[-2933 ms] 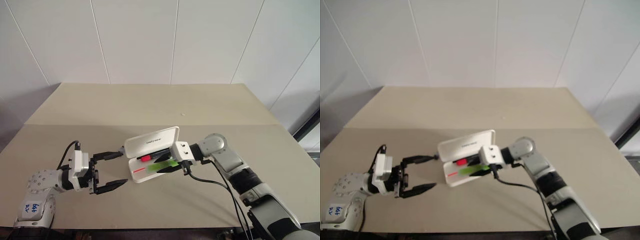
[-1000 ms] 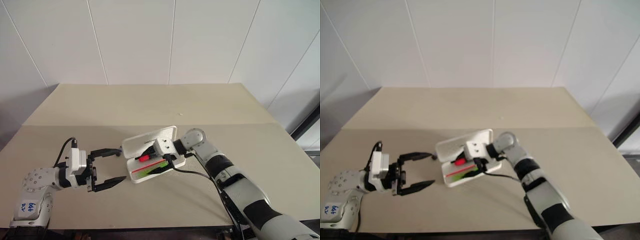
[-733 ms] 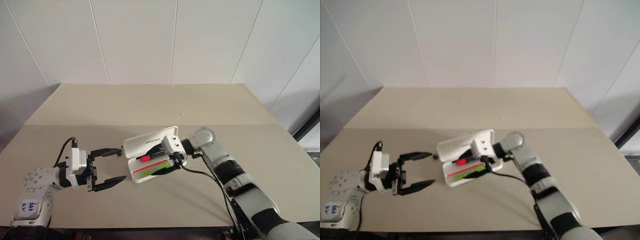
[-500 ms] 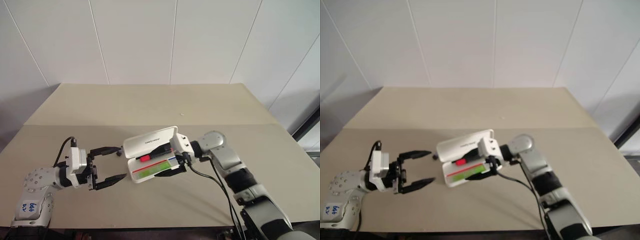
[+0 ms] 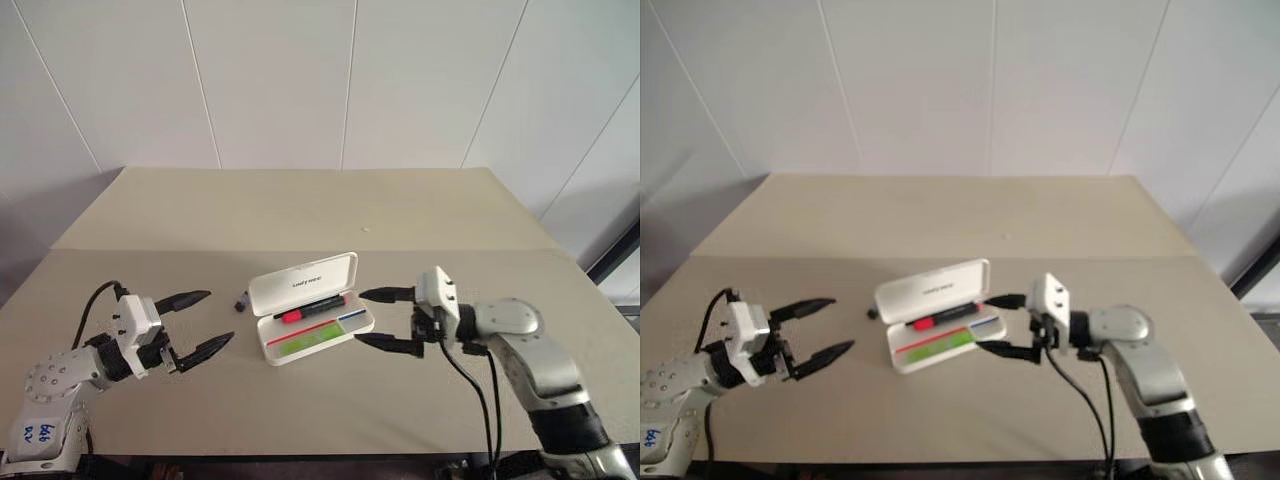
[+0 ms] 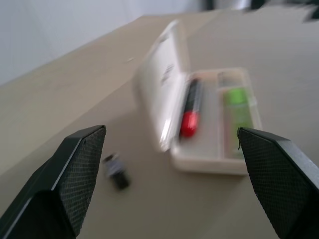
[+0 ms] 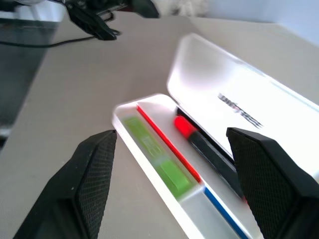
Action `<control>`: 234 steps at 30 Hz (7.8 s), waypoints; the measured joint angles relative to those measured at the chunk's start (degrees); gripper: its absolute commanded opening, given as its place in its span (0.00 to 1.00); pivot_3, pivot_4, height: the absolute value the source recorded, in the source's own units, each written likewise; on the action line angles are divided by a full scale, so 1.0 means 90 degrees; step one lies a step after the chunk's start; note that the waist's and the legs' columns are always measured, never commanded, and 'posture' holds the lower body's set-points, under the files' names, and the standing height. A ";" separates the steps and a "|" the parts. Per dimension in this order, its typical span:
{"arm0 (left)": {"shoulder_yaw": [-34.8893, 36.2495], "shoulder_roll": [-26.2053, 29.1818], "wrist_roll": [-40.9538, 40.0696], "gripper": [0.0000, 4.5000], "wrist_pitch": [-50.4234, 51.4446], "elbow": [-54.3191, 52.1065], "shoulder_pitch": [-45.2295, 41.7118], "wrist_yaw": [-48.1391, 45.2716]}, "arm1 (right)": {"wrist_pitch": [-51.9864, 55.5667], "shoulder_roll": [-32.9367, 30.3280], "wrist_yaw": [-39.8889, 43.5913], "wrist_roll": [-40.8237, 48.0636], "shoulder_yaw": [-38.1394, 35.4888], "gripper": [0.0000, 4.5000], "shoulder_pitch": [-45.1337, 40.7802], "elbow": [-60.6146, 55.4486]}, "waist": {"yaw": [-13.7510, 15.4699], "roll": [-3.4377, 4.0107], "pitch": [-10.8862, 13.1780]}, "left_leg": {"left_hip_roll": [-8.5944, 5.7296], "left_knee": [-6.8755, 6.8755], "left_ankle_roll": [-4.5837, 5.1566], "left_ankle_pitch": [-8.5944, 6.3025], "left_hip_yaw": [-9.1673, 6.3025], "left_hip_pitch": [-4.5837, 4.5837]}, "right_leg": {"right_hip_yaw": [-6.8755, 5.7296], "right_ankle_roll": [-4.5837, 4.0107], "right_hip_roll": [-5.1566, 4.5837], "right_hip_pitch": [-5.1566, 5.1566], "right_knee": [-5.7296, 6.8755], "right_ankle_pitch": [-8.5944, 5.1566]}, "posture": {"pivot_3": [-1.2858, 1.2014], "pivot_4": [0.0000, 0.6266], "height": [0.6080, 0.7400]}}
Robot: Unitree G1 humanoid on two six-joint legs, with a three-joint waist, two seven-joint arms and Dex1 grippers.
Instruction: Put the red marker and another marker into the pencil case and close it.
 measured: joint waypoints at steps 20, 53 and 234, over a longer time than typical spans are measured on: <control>-0.0884 -0.0421 0.0735 1.00 0.0347 0.1870 -0.1697 0.0845 | 0.0355 -0.0215 -0.1004 0.0252 -0.0226 1.00 0.0681 -0.0663 | 0.0125 -0.0003 -0.0002 | -0.0004 0.0010 0.0003 0.0003 0.0001 0.0000 | 0.0000 0.0007 0.0001 0.0006 0.0000 0.0004 | 0.52 0.24 1.00; -0.1826 -0.0778 0.1888 1.00 -0.0035 0.5720 -0.4105 0.0331 | 0.0352 -0.0283 -0.1459 0.0392 -0.0328 1.00 0.1154 -0.1035 | 0.0127 -0.0006 -0.0003 | -0.0010 0.0038 0.0005 0.0004 -0.0001 -0.0006 | -0.0001 0.0019 0.0001 0.0011 0.0010 0.0011 | 0.52 0.24 1.00; -0.1353 -0.0159 0.1343 0.01 0.2020 0.5458 -0.5092 -0.0071 | -0.0382 -0.0866 0.0302 0.1941 -0.1397 1.00 0.0783 0.0342 | 0.0123 -0.0020 0.0006 | -0.0016 0.0090 0.0023 -0.0005 0.0001 -0.0015 | 0.0009 0.0041 0.0003 0.0026 0.0019 0.0020 | 0.52 0.24 1.00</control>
